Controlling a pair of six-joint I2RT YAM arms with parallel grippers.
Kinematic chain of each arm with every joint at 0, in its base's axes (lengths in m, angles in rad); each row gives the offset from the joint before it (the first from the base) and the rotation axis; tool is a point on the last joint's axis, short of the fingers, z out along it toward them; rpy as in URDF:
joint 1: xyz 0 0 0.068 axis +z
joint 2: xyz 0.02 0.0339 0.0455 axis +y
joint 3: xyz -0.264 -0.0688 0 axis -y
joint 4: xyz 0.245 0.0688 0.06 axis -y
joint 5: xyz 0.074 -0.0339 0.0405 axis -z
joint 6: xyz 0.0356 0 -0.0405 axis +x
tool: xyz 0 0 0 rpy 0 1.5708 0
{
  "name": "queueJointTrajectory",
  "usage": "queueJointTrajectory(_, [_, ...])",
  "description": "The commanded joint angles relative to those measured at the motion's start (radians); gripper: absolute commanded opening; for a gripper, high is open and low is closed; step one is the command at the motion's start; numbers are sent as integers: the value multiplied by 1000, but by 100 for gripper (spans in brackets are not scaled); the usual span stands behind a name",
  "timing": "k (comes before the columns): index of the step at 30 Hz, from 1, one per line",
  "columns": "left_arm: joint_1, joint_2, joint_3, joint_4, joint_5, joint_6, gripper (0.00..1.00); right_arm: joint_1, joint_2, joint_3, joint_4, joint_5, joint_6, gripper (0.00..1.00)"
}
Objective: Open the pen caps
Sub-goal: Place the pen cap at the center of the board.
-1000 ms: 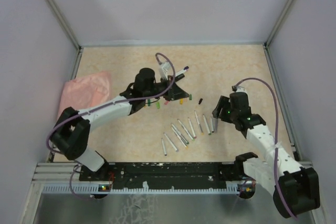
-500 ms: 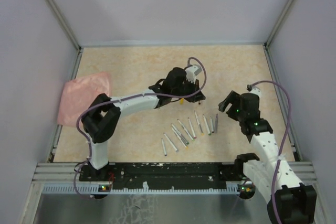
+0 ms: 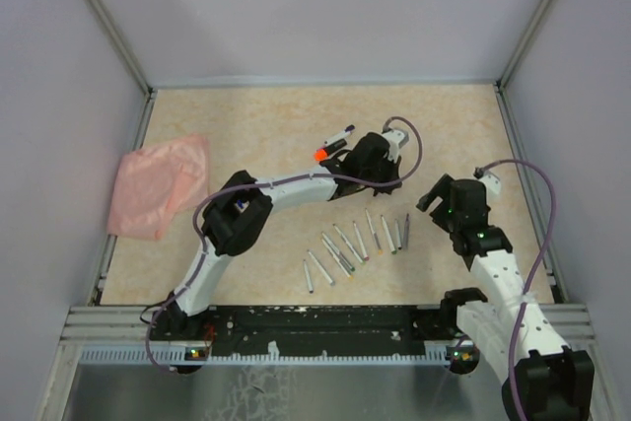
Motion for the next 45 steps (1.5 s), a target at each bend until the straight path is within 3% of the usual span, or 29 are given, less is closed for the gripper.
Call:
queueJointTrajectory(1, [-21, 65, 95, -66, -80, 12, 0, -4, -18, -8, 10, 62, 34, 85])
queueJointTrajectory(11, [-37, 173, 237, -176, -163, -2, 2, -4, -14, -11, 17, 60, 36, 85])
queueJointTrajectory(15, [-38, 195, 260, -204, -182, -8, 8, -4, -12, -10, 18, 59, 36, 85])
queueJointTrajectory(21, [-38, 194, 264, -209, -192, -5, 27, -4, -11, -13, 19, 59, 37, 85])
queueJointTrajectory(27, [-38, 191, 273, -215, -194, -3, 34, -4, -12, -12, 17, 56, 36, 85])
queueJointTrajectory(39, [-35, 116, 287, -199, -191, 18, 49, -4, -12, -7, 18, 39, 28, 85])
queueJointTrajectory(45, [-32, 0, 188, -140, -254, 52, 50, -4, -13, 6, 20, 16, 8, 85])
